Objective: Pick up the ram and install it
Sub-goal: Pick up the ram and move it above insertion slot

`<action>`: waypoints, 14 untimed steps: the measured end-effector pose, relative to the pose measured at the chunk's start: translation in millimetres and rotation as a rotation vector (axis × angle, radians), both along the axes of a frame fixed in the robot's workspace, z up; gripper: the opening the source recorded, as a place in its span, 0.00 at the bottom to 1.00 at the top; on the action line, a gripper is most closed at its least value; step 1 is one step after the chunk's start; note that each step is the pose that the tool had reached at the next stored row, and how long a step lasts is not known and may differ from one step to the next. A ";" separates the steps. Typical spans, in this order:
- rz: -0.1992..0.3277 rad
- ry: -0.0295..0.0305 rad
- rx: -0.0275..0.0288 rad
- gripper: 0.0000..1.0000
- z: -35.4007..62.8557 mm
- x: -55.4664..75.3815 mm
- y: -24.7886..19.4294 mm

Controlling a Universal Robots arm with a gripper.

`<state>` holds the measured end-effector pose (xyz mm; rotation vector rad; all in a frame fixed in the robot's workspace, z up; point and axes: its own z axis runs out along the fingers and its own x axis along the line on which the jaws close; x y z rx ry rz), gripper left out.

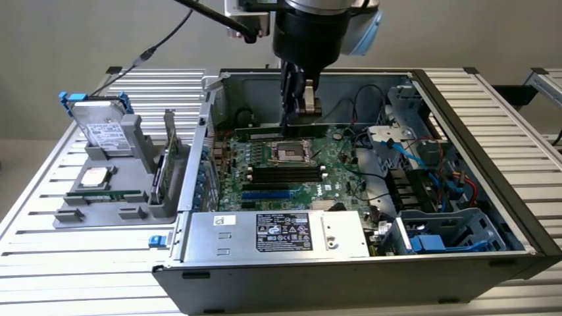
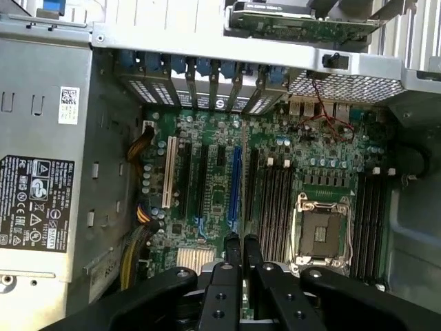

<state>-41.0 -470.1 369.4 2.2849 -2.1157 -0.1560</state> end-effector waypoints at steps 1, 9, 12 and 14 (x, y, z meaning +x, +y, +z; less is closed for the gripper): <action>0.000 0.0001 -0.0001 0.13 -1.9 1.5 2.0; 0.000 0.0000 -0.0002 0.13 -16.3 9.5 21.4; -0.002 0.0000 -0.0001 0.13 -21.7 10.4 27.3; -0.005 0.0000 0.0000 0.13 -25.4 11.1 29.4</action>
